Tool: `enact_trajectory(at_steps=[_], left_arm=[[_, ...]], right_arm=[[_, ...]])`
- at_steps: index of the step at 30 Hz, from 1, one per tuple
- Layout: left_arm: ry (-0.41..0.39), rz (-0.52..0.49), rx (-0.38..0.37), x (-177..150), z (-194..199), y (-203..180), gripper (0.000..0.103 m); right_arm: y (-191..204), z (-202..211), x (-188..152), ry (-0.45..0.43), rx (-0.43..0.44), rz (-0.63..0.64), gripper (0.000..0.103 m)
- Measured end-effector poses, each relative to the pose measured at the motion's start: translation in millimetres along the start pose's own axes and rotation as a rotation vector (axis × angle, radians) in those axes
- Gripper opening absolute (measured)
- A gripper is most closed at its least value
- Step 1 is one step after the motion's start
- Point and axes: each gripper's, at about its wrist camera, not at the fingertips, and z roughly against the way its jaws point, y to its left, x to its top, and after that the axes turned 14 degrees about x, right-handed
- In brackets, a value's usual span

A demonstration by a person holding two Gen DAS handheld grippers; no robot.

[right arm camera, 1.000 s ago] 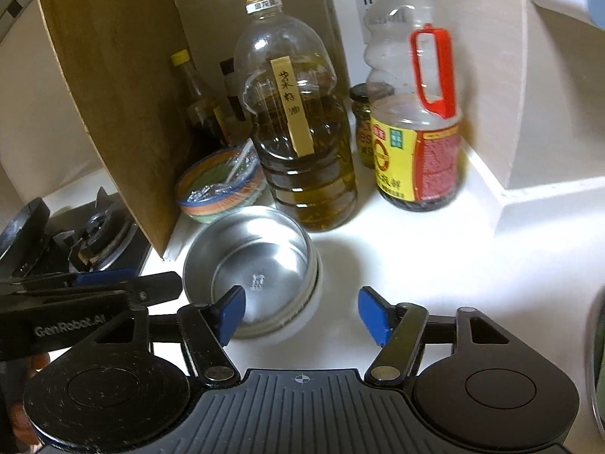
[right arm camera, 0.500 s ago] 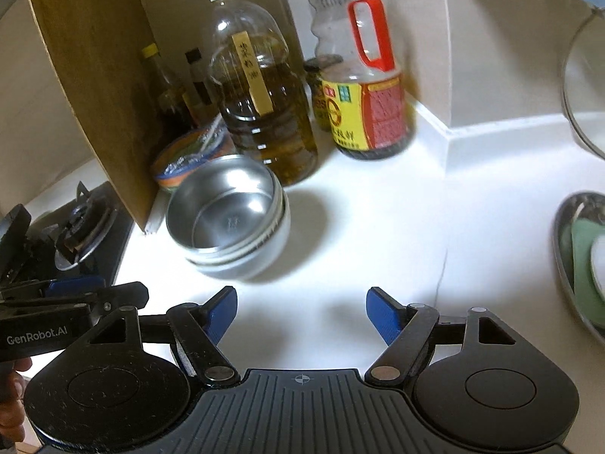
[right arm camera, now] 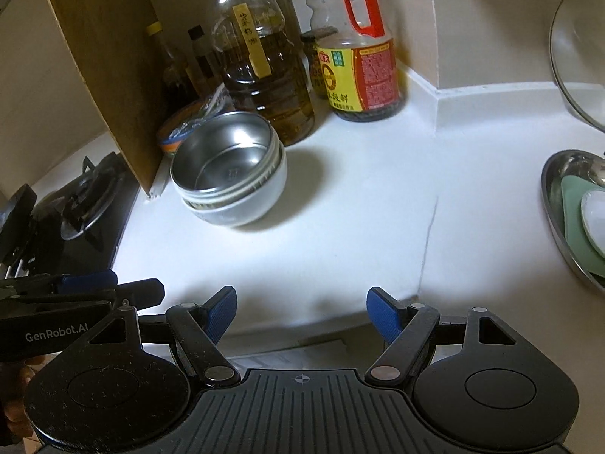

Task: Organize plates and bowls
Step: 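Pull both grippers back from the bowl stack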

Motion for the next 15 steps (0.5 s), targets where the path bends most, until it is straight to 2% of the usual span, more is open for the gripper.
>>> enact_trajectory(at_steps=[15], left_arm=[[0.028,0.042,0.052,-14.2,16.6,-30.5,0.063]], right_arm=[[-21.0,19.8,-8.9,0.059,0.047,0.03,0.076]])
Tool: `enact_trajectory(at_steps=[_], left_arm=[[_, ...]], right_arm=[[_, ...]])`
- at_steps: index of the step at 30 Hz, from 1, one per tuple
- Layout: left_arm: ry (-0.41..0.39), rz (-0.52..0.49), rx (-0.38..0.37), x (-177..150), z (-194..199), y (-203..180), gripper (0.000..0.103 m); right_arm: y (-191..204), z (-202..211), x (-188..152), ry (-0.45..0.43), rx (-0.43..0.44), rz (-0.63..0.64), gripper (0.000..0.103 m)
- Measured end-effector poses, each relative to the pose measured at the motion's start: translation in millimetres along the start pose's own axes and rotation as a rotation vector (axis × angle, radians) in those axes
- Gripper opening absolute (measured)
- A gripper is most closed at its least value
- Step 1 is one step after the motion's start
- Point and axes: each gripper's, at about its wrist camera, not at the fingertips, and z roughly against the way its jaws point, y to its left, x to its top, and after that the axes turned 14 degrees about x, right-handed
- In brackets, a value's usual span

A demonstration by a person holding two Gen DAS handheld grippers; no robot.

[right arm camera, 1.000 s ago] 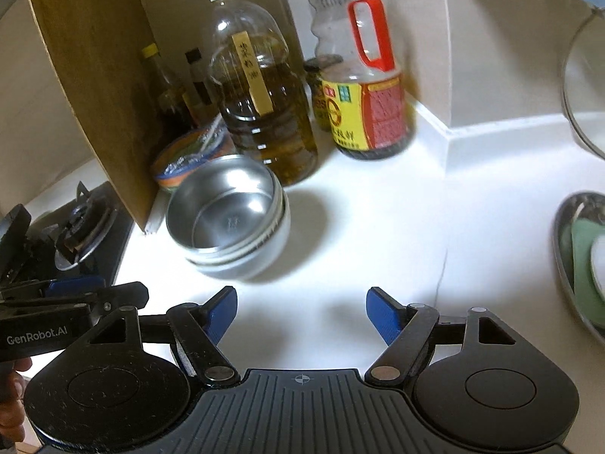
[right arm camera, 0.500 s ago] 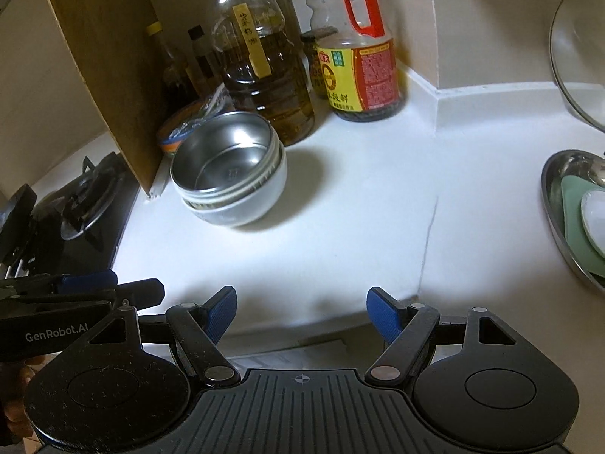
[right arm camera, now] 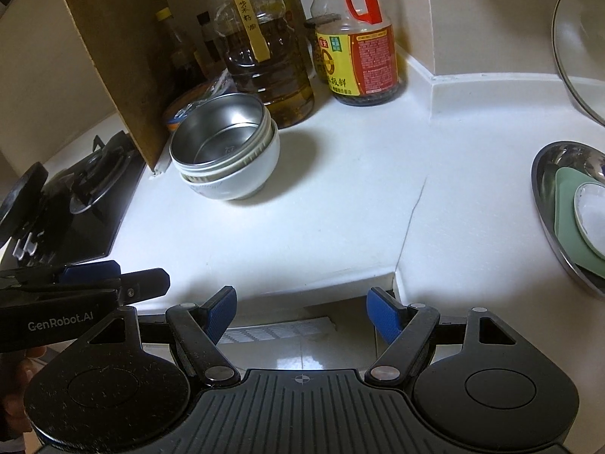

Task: Organize plates and bowls
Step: 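Pull both grippers back from the bowl stack, then move both grippers to the bowl stack and close on its rim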

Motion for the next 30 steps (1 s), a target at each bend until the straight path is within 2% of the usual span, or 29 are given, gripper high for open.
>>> enact_trajectory(at_steps=[6,13,24,30], left_arm=[[-0.004,0.014,0.051,-4.1,7.0,-6.4,0.063],[-0.016,0.042,0.053,2.2,7.5,0.8,0.063],[-0.099,0.036,0.013,68.6,-27.3,26.3,0.063],[-0.107,0.0,0.009,104.6,-63.3,30.5,0.063]], right_arm=[[-5.7,4.9,-0.6,-0.002,0.035,0.028,0.076],[-10.3,3.7,5.0,-0.033,0.046,0.008,0.076],[5.3,-29.8,59.7,-0.172,0.033,-0.011,0.076],[8.6,-63.7,87.1,-0.208,0.009,-0.042,0.075]])
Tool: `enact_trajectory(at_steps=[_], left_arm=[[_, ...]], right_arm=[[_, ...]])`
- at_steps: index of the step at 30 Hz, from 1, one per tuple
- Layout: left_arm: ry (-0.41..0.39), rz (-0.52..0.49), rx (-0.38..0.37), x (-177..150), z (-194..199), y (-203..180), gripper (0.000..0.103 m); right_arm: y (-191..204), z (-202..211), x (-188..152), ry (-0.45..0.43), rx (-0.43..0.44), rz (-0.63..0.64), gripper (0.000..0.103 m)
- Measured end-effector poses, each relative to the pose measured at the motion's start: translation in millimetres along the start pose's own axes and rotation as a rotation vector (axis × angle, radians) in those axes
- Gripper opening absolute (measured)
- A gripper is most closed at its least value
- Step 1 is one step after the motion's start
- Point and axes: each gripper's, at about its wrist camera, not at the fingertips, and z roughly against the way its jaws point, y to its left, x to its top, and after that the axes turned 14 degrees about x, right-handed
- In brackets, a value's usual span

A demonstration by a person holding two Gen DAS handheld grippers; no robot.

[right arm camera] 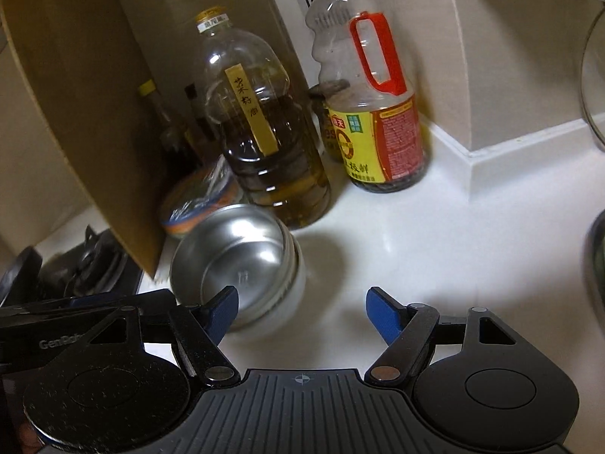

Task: Organize plates and bowls
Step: 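Move both grippers to the bowl stack and close on its rim, then lift the bowl stack with both grippers and carry it toward the basin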

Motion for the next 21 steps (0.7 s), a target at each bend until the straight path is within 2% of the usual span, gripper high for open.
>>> enact_trajectory(at_steps=[2,4,6,8,10,12,17,19,21], left_arm=[[0.006,-0.014,-0.005,6.8,-14.3,0.0,0.062],[0.017,-0.027,0.002,11.8,-27.7,0.1,0.059],[0.034,-0.033,-0.012,16.3,-38.6,1.3,0.053],[0.044,-0.045,-0.023,20.2,-47.1,1.1,0.051],[0.051,-0.06,-0.038,22.6,-52.9,0.0,0.048],[0.058,-0.074,-0.05,24.8,-58.1,-2.2,0.037],[0.093,-0.09,-0.07,24.4,-69.7,-5.5,0.022],[0.094,-0.094,-0.069,23.2,-71.7,-6.2,0.021],[0.087,-0.102,-0.063,22.1,-71.1,-7.5,0.021]], right_arm=[[1.2,-13.6,3.1,0.002,-0.007,0.0,0.075],[3.4,-27.2,6.7,0.007,-0.014,0.0,0.067],[4.0,-40.3,9.4,0.021,-0.022,-0.005,0.064],[2.9,-49.8,11.2,0.031,-0.036,-0.011,0.061],[1.0,-58.9,12.2,0.048,-0.05,-0.016,0.051],[-0.9,-67.0,13.1,0.064,-0.053,-0.028,0.042],[-1.0,-79.2,15.4,0.095,-0.077,-0.031,0.028],[-1.6,-81.2,15.6,0.1,-0.094,-0.023,0.021],[-1.8,-81.4,16.0,0.105,-0.094,-0.015,0.021]])
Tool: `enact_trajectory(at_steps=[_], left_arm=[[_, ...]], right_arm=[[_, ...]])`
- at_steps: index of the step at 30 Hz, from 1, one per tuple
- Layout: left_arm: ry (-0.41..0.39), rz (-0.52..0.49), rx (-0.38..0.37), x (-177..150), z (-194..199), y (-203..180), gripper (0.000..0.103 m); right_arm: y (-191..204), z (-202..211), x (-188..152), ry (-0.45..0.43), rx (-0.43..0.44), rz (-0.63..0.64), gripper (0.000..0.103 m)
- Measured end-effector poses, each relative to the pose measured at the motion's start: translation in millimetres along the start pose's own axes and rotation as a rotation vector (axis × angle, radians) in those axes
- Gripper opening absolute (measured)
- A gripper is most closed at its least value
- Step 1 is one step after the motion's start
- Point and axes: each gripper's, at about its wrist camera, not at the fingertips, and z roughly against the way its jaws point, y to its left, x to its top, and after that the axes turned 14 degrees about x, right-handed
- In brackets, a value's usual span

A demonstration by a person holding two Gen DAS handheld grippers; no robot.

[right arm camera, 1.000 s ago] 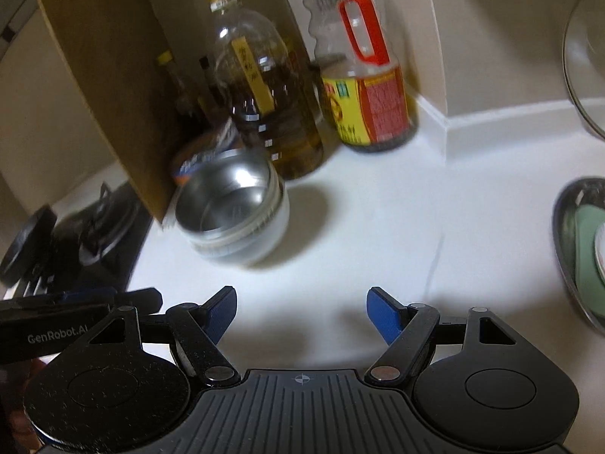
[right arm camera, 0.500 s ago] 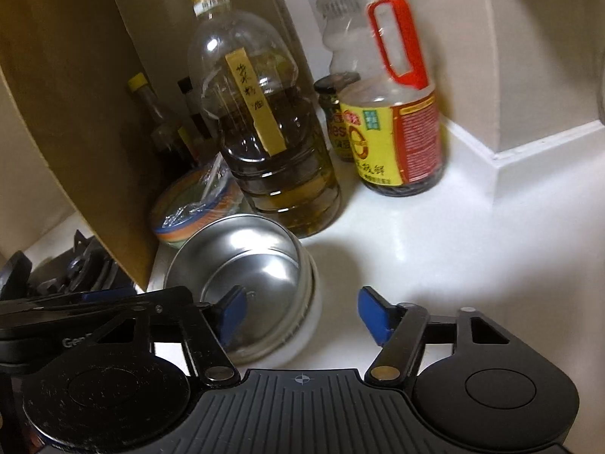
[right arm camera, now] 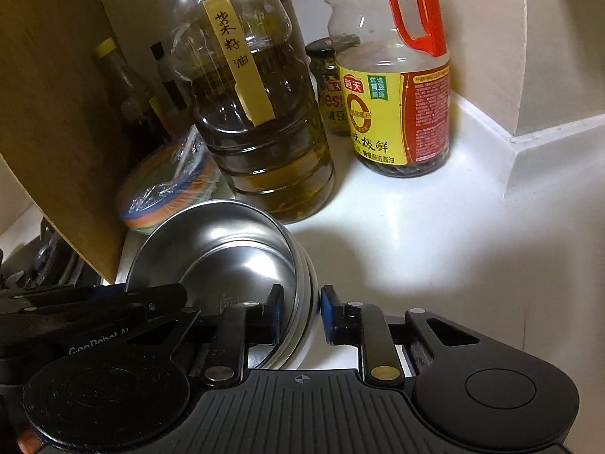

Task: Organize plates and bowls
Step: 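Lift the bowl stack with both grippers and carry it toward the basin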

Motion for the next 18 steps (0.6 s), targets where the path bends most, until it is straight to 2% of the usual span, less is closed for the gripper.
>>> enact_trajectory(at_steps=[4,9,18], left_arm=[[-0.009,-0.012,0.005,-0.8,0.3,-6.1,0.021],[-0.012,-0.046,-0.03,2.2,0.8,-24.2,0.022],[-0.046,-0.181,-0.171,12.0,2.7,-92.3,0.022]], right_arm=[[2.7,-0.8,0.1,0.005,-0.022,0.027,0.02],[-11.1,9.2,0.5,-0.001,-0.043,-0.011,0.019],[-59.4,55.4,-8.8,-0.077,-0.169,-0.141,0.019]])
